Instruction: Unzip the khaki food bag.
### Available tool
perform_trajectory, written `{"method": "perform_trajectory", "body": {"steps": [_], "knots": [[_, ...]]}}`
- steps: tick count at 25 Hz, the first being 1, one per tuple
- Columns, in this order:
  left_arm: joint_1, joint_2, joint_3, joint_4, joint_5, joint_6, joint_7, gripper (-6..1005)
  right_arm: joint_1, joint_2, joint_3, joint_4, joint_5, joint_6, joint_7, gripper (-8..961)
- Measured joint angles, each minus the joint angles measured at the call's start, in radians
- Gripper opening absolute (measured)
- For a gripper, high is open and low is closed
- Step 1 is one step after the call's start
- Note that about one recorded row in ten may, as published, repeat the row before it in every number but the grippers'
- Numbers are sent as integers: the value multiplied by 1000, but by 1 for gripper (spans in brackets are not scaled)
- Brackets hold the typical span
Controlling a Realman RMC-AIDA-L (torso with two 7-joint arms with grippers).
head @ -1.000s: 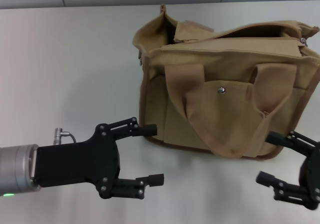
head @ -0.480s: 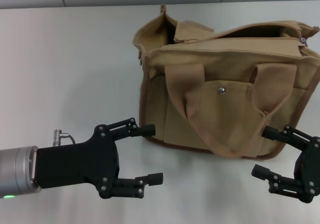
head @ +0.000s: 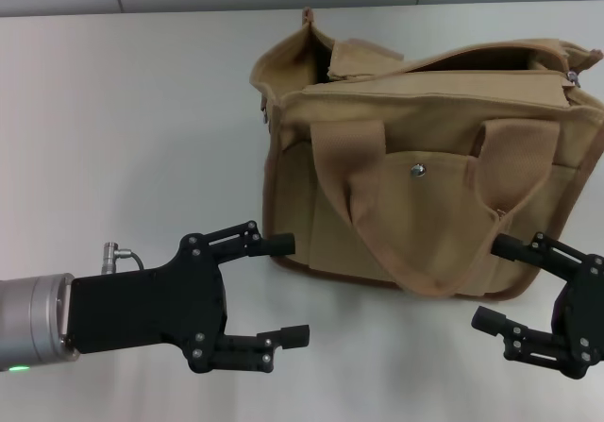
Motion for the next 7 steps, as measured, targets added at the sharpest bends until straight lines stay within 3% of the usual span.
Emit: {"method": "perform_trajectory", "body": {"steps": [7], "knots": [[0,-2,-4,0,0,2,1,859,2,1,17,1,3,-1,-1,829]]}}
